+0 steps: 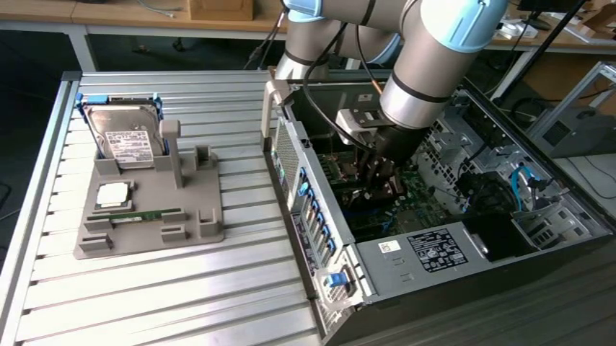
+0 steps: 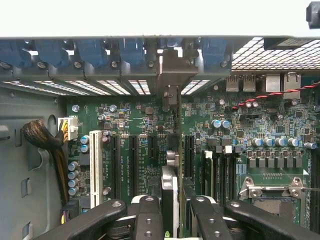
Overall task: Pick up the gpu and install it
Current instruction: 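Insert the gpu into the slot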
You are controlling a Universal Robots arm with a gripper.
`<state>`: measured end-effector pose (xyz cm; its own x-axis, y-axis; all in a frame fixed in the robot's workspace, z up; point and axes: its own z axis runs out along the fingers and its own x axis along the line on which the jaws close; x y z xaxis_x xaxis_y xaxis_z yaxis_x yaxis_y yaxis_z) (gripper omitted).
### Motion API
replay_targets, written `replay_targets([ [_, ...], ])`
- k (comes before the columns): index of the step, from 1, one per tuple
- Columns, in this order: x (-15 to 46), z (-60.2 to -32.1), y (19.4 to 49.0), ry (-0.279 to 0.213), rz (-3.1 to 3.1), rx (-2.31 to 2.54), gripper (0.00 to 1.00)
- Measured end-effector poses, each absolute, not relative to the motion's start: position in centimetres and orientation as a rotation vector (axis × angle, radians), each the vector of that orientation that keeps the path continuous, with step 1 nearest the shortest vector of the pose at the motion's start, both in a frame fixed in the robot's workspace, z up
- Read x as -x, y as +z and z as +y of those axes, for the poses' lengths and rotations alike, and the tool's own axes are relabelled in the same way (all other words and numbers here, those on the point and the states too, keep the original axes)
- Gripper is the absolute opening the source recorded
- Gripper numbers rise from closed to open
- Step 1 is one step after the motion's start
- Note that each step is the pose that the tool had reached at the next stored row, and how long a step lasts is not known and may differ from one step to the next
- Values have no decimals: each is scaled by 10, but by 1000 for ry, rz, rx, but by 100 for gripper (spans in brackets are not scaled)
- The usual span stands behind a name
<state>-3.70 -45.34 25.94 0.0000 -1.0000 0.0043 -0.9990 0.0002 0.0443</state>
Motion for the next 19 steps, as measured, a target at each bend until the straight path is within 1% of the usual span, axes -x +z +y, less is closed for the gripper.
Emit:
replay_targets([
  [19, 38, -452, 264, -44, -2226, -2169, 27],
])
